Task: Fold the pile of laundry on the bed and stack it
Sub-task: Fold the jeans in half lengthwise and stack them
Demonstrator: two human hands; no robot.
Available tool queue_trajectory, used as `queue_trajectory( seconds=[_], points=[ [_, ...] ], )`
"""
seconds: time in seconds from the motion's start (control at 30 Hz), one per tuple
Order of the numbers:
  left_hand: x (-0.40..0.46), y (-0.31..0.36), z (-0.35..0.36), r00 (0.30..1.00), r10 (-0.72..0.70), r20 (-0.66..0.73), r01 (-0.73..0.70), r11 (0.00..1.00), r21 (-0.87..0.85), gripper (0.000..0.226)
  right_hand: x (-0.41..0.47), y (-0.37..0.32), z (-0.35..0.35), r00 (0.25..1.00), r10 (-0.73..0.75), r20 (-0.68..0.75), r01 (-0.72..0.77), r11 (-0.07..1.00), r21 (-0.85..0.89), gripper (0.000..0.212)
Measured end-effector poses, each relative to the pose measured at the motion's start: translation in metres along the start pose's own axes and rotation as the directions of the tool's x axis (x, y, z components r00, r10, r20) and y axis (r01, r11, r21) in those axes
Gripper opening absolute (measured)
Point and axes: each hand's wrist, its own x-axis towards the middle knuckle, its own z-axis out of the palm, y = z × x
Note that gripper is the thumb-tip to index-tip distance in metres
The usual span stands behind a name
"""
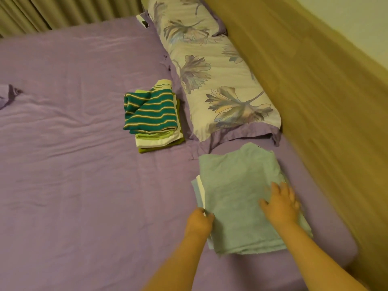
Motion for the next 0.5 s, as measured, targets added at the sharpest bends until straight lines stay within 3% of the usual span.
queue_trajectory(
  seconds=[0.07,0.13,0.23,0.3,0.37,0.5],
  points=[
    [-0.016,-0.005,-0.011,0.999,-0.025,0.032,0.026,0.999,-0.048,0.012,-0.020,-0.019,-0.001,0.993,-0.090,0.082,0.096,0.993,-0.069,0.061],
    [-0.030,-0.013,-0.024,0.999,-0.020,0.033,0.021,0.999,-0.025,0.029,-0.041,-0.041,0.000,0.977,-0.163,0.137,0.174,0.982,-0.075,0.056],
    [-0.056,-0.030,-0.055,1.000,-0.013,0.011,0.012,1.000,0.028,0.028,-0.078,-0.078,0.001,0.941,-0.279,0.193,0.284,0.959,0.000,0.055],
    [-0.075,-0.047,-0.082,1.000,-0.003,-0.004,0.004,0.997,0.073,0.013,-0.105,-0.102,0.003,0.909,-0.349,0.227,0.341,0.937,0.077,0.053],
    [-0.095,-0.071,-0.110,0.999,0.001,-0.044,0.004,0.993,0.116,0.017,-0.134,-0.127,0.002,0.878,-0.415,0.239,0.399,0.910,0.114,0.049],
    [-0.144,-0.136,-0.172,0.991,-0.010,-0.134,0.032,0.987,0.157,0.023,-0.199,-0.185,0.002,0.797,-0.561,0.224,0.570,0.821,0.027,0.043]
  ],
)
